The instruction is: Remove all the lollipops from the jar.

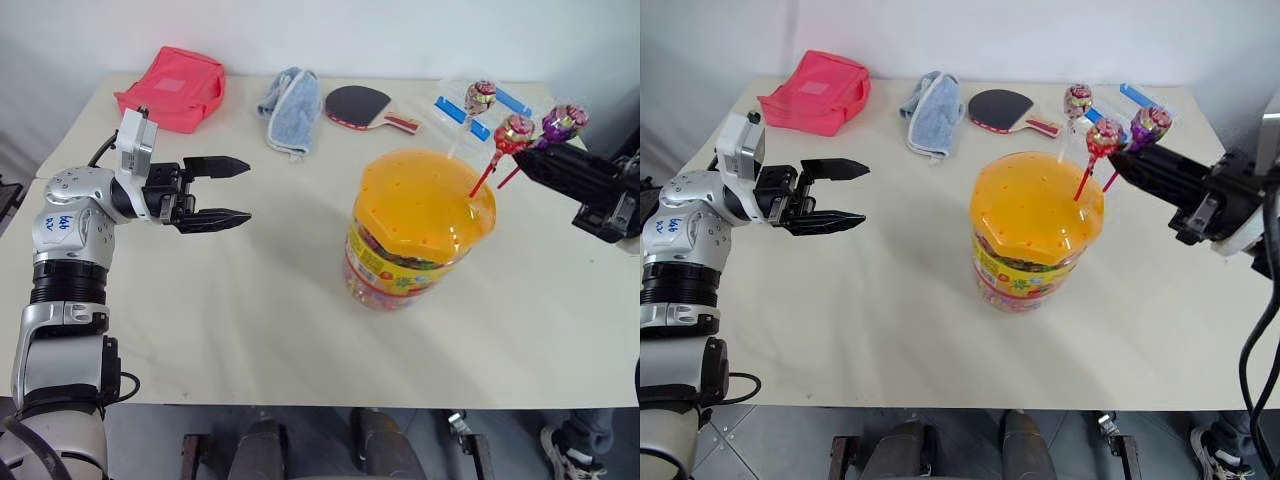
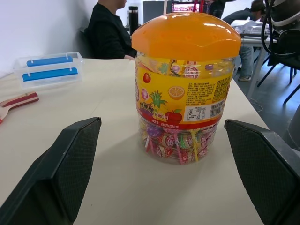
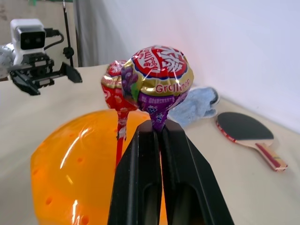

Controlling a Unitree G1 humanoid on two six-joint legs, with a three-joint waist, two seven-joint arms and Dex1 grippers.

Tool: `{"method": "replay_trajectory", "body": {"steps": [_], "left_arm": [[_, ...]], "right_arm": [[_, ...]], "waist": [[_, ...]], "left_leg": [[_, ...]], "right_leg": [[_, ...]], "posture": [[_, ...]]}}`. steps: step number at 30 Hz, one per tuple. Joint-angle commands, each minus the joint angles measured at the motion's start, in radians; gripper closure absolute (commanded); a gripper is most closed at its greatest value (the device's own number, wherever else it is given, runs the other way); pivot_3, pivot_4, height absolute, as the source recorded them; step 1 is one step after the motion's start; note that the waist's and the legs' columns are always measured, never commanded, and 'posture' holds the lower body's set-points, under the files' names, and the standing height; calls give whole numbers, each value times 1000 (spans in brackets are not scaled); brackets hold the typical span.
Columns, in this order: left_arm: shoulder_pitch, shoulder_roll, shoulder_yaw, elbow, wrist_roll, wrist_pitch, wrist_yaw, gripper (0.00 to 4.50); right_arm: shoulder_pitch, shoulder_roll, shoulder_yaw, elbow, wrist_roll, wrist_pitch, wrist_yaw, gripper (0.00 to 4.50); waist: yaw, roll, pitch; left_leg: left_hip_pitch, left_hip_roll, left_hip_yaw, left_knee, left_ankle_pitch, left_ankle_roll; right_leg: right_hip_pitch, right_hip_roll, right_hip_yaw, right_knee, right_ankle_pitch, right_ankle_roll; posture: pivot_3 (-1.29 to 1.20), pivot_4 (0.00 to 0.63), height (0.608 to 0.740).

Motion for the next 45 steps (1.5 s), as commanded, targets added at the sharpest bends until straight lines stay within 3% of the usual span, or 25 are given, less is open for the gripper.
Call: {"method": "replay_trajectory", "body": {"steps": [1,7,11,14,17,23,34,45], "left_arm": [[-28,6,-5,3,-29,-17,-112,0],[-16,17,-6,-19,-52,-11,-112,0],[-4,22,-2,-42,-70,0,-112,0],[2,19,7,-58,-81,4,-112,0],[1,19,16,-80,-95,14,-112,0],[-28,25,38,-127,-107,49,-108,0],[-64,48,56,-205,-133,150,-87,0],[-82,40,59,-205,-139,175,-82,0]], "right_arm": [[-49,-62,-52,21,-2,13,-42,4481],[4,-132,-181,79,-18,95,-69,4481],[116,-120,-281,135,-48,179,-98,4481],[272,-113,-288,159,-108,252,-68,4481],[386,-74,-256,154,-176,256,-73,4481],[442,-33,-138,163,-279,282,-132,4481],[378,-12,49,267,-406,323,-166,4481],[303,27,150,431,-525,283,-156,4481]], "waist": [[0,0,0],[2,0,0],[2,0,0],[2,0,0],[2,0,0],[-7,0,0],[-2,0,-1],[1,0,-1]], "left_leg": [[0,0,0,0,0,0],[-1,0,0,0,0,1],[-1,0,0,0,0,1],[-1,0,0,0,0,1],[-1,0,0,0,0,1],[0,0,0,0,0,1],[0,0,0,0,0,1],[0,0,0,0,0,1]], "right_leg": [[0,0,0,0,0,0],[0,0,0,-1,0,0],[0,0,0,-1,0,0],[0,0,0,0,0,0],[0,0,0,0,0,0],[0,1,1,0,0,0],[0,1,1,0,0,0],[0,1,1,0,0,0]], "posture": [[0,150,740],[0,150,740],[0,150,740],[0,150,740],[0,150,740],[0,150,740],[0,150,740],[0,150,740]]}}
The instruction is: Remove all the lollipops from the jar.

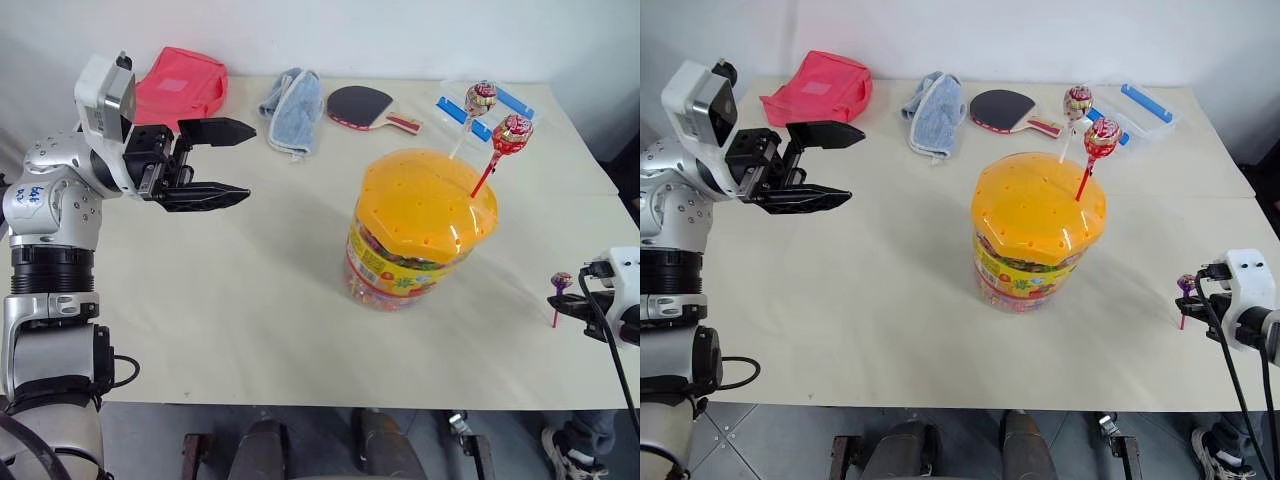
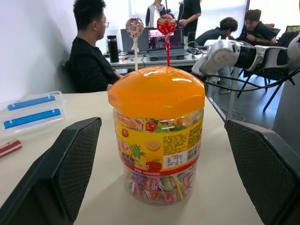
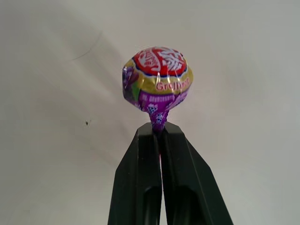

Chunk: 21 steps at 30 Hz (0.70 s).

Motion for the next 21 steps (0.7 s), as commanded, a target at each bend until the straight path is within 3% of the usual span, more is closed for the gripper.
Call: {"method": "replay_trajectory", "body": {"steps": [1,7,13,14,21], "left_arm": [[-20,10,32,-30,-20,1,-82,0],[-17,9,33,-37,-21,2,-82,0],[-22,3,30,-28,-16,-3,-86,0],[-21,1,30,-28,-16,-4,-86,0],[-16,-7,30,-21,-13,-9,-89,0]], "right_arm": [[-1,15,4,19,-35,-13,6,4000],[26,30,-30,-17,-46,-4,18,2172],[106,41,-141,-155,-11,52,21,239],[127,42,-166,-183,-7,61,26,60],[220,18,-379,-418,78,134,110,60]], "waist": [[1,0,0],[-1,0,0],[0,0,0],[0,0,0],[-1,0,0]], "left_leg": [[0,0,0,0,0,0],[0,0,0,0,0,0],[0,0,0,0,0,0],[0,0,0,0,0,0],[0,0,0,0,0,0]], "right_leg": [[0,0,0,0,0,0],[0,0,0,0,0,0],[0,0,0,1,0,0],[0,0,0,1,0,0],[0,0,0,0,0,0]], "posture": [[0,150,740],[0,150,740],[0,150,740],[0,150,740],[0,150,740]]}}
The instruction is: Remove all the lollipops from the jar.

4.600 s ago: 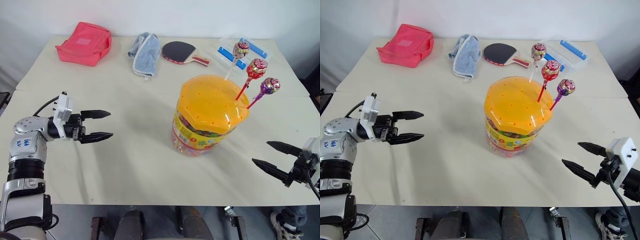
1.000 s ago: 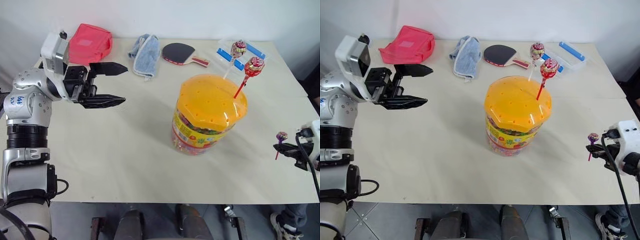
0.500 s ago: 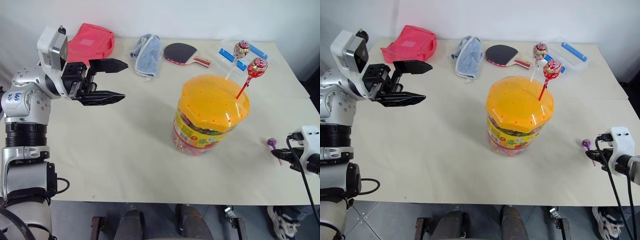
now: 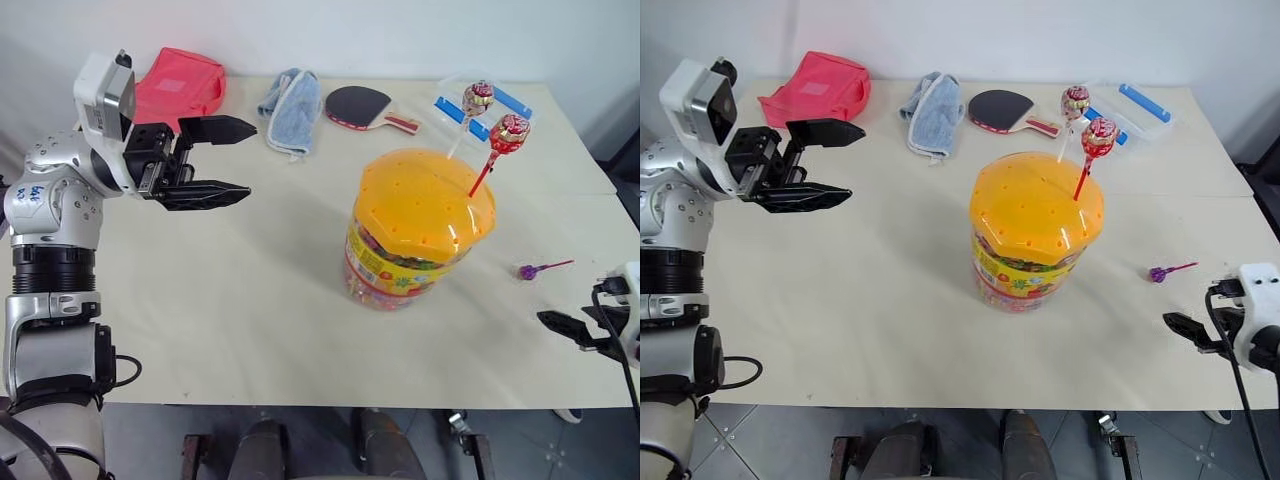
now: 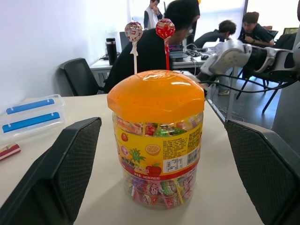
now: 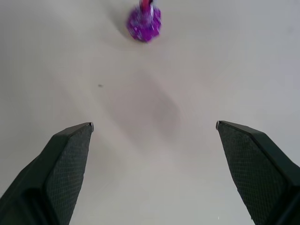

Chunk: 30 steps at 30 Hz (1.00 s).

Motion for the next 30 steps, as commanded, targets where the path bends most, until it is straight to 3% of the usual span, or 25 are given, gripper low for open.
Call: {"method": "replay_trajectory", "body": {"steps": [1,3,7,13,20,30], "left_arm": [[-16,1,21,-17,-11,-14,-90,0],[-17,-2,19,-14,-10,-16,-91,0],[-22,-13,14,-6,-9,-20,-94,0],[-29,-21,16,-1,-6,-22,-96,0],[-1,-2,33,-36,-12,-16,-79,0],[64,24,73,-118,-27,12,-42,0]], "right_arm": [[-5,-37,-133,-114,66,33,58,60],[-26,-57,-189,-151,111,47,92,60],[-247,-123,-187,-164,290,48,120,60],[-524,-124,69,-101,342,-49,107,60],[-738,-92,288,-17,321,-139,149,60],[-815,-112,350,13,311,-143,188,60]], "waist": [[-1,0,0],[-1,0,0],[-6,1,0],[-2,-1,-1],[-3,-1,-1],[-5,-1,-1]], "left_leg": [[0,0,0,0,0,0],[0,0,0,0,0,0],[1,0,0,1,0,0],[0,0,-2,0,0,0],[-1,0,-2,0,0,0],[-2,1,-1,0,0,0]], "right_leg": [[0,0,0,0,0,0],[0,0,0,0,0,0],[0,0,1,0,0,0],[0,0,-1,0,0,0],[-1,0,-1,0,0,0],[-3,0,-1,0,0,0]], "posture": [[0,150,740],[0,150,740],[0,150,740],[0,150,740],[0,150,740],[0,150,740]]}}
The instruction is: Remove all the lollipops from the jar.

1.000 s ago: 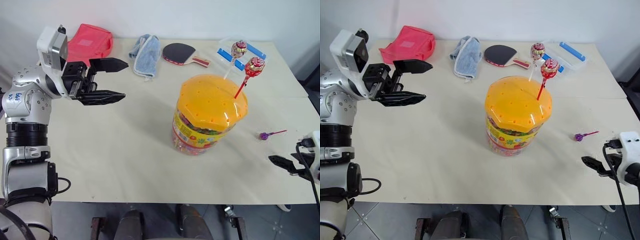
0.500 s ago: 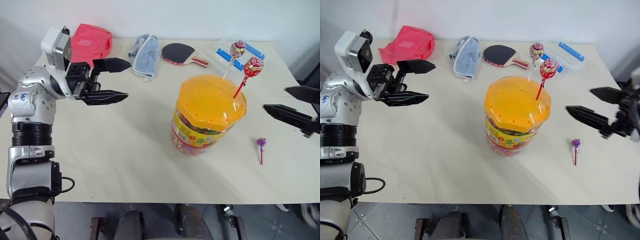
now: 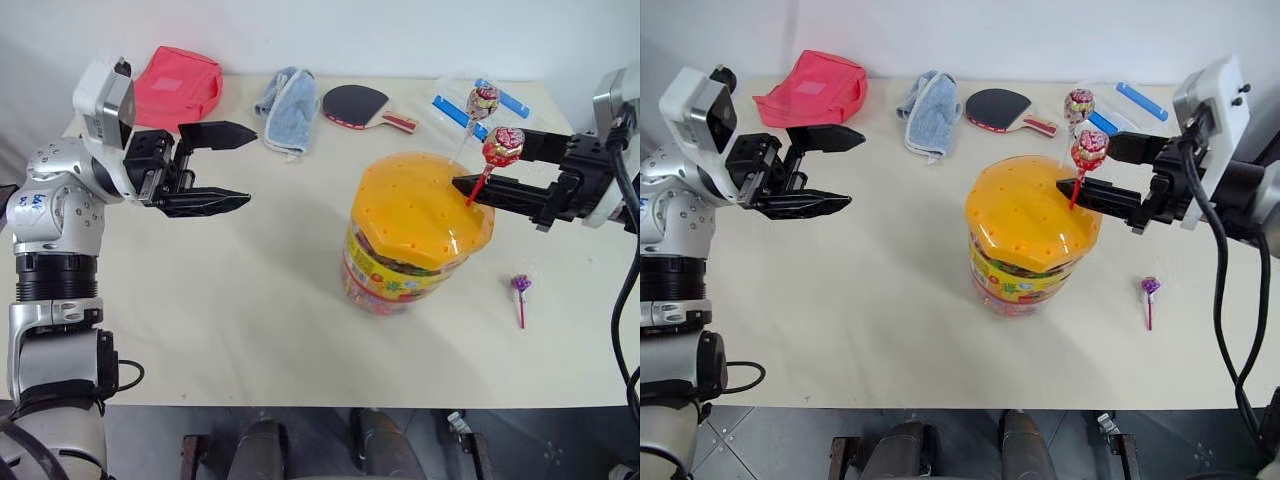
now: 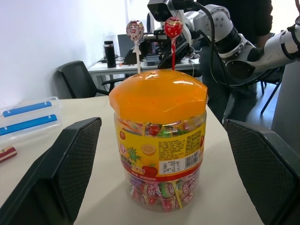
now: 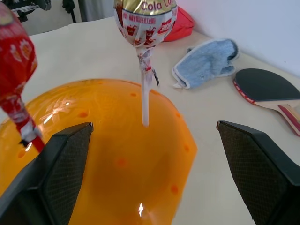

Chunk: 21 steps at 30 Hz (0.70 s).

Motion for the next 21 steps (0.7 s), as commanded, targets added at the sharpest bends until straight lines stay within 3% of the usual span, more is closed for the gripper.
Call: {"method": "replay_trajectory", "body": {"steps": [1,11,16,21], "left_arm": [[13,21,38,-55,-28,8,-40,0],[4,9,37,-36,-10,-2,-46,0],[-16,-1,23,-3,-1,-16,-61,0],[-41,-22,5,36,9,-34,-75,0]], "right_arm": [[10,-47,-41,-21,-4,-7,19,60],[190,-131,-226,-73,16,58,6,60],[267,-137,-330,-162,114,148,-20,60],[271,-114,-377,-248,272,193,-134,60]], "waist": [[2,0,0],[7,0,0],[3,0,0],[5,0,0]], "left_leg": [[0,0,0,0,0,0],[0,0,0,0,0,0],[0,0,0,0,0,0],[1,0,0,0,0,0]], "right_leg": [[0,0,0,0,0,0],[1,0,0,-1,0,0],[1,0,0,0,0,0],[1,0,0,0,0,0]], "posture": [[0,150,740],[0,150,740],[0,150,740],[0,150,740]]}}
